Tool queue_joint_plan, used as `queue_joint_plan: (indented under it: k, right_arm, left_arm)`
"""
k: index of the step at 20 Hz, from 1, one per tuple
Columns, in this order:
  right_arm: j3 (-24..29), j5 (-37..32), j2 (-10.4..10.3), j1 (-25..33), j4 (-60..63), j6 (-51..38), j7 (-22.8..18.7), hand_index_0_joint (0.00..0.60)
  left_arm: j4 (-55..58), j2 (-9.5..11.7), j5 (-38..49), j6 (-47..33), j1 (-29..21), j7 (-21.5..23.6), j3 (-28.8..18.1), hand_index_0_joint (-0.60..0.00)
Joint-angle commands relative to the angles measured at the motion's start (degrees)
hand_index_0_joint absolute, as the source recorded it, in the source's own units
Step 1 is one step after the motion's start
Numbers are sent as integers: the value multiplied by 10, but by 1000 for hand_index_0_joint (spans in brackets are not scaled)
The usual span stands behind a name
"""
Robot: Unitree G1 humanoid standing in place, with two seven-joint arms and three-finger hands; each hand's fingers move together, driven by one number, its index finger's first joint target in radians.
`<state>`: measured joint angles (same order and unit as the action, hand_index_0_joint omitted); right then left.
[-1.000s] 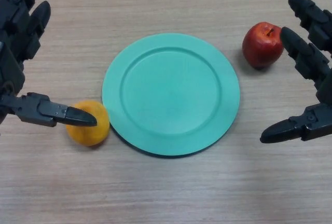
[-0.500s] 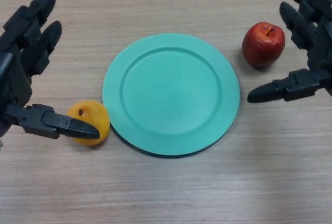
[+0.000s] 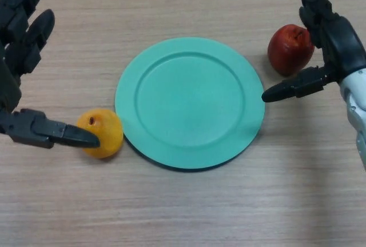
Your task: Pick up the red apple and place it on the plate
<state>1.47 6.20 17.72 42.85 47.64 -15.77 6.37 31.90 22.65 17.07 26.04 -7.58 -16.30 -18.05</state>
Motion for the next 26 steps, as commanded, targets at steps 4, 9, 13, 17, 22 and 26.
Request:
queue_joint_plan:
  k: [4, 9, 13, 17, 22, 26]
  right_arm:
    - [28, -1, 22, 109, 133, -136, -65, 0]
    - [22, 24, 9, 133, 208, -155, -95, 0]
    - [19, 42, 5, 137, 215, -156, -106, 0]
    - [19, 50, 1, 145, 215, -152, -104, 0]
    - [30, 36, -3, 156, 213, -153, -94, 0]
    - [31, 29, 3, 168, 214, -146, -84, 0]
  left_arm:
    - [33, 12, 10, -97, -8, 22, -49, 0]
    - [29, 14, 15, -99, 0, 21, -51, 0]
    - [23, 15, 18, -107, 7, 19, -61, 0]
    - [19, 15, 10, -113, 10, 18, -59, 0]
    - [8, 20, 6, -118, 4, 14, -62, 0]
    - [7, 19, 0, -118, 8, 11, -57, 0]
